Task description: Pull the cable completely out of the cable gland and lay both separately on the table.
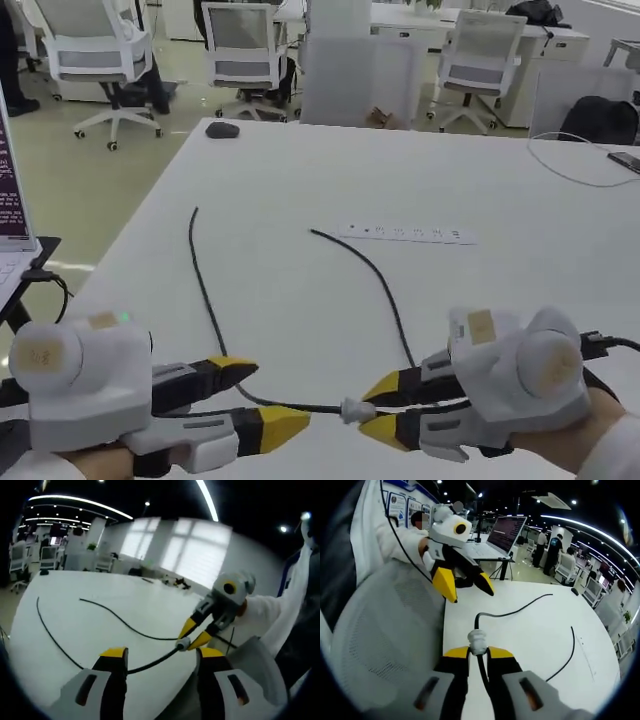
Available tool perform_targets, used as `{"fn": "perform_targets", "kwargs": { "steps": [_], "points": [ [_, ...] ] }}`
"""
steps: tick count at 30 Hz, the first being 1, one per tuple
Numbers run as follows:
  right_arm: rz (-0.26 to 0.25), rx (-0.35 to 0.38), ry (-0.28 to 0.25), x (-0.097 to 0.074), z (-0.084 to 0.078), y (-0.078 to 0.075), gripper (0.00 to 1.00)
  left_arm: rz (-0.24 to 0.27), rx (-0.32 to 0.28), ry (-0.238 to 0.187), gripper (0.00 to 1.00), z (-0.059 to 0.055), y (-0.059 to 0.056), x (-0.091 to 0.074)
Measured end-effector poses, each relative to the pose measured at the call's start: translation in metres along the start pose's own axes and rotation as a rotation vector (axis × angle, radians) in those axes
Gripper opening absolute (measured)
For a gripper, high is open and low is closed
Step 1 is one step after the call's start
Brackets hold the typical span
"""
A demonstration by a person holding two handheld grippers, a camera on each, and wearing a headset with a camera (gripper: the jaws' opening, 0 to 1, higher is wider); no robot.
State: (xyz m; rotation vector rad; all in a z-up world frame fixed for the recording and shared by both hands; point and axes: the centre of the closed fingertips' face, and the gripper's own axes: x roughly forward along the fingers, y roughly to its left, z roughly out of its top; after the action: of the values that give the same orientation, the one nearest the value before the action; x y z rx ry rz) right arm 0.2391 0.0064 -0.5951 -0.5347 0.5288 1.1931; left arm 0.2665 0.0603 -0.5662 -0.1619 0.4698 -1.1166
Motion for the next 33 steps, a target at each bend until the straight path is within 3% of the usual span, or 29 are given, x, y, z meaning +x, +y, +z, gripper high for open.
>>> {"fn": "perform_targets", "kwargs": {
  "steps": [6, 10, 15, 20, 25, 29, 33],
  "points": [
    [0.005, -0.046, -0.018, -0.010, 0.020, 0.006, 0.11, -0.100, 0.078, 0.015, 0.48, 0.009, -0.020, 0.003],
    [0.013, -0.064, -0.037, -0.016, 0.033, 0.011, 0.11, -0.153, 0.095, 0.021, 0.44, 0.012, -0.033, 0.002],
    [0.016, -0.091, -0.062, -0.022, 0.044, 0.018, 0.11, -0.233, 0.106, -0.003, 0.39, 0.022, -0.053, 0.000],
    [0.018, -0.116, -0.078, -0.026, 0.052, 0.022, 0.11, -0.249, 0.122, -0.002, 0.35, 0.023, -0.054, 0.000],
    [0.008, -0.141, -0.103, -0.034, 0.061, 0.025, 0.11, -0.295, 0.132, -0.001, 0.27, 0.026, -0.066, -0.001],
    [0.001, -0.152, -0.120, -0.038, 0.066, 0.025, 0.11, -0.319, 0.155, 0.015, 0.20, 0.027, -0.069, -0.002],
    [-0.007, -0.155, -0.131, -0.043, 0.069, 0.024, 0.11, -0.331, 0.152, 0.002, 0.18, 0.034, -0.075, -0.002]
  ]
}}
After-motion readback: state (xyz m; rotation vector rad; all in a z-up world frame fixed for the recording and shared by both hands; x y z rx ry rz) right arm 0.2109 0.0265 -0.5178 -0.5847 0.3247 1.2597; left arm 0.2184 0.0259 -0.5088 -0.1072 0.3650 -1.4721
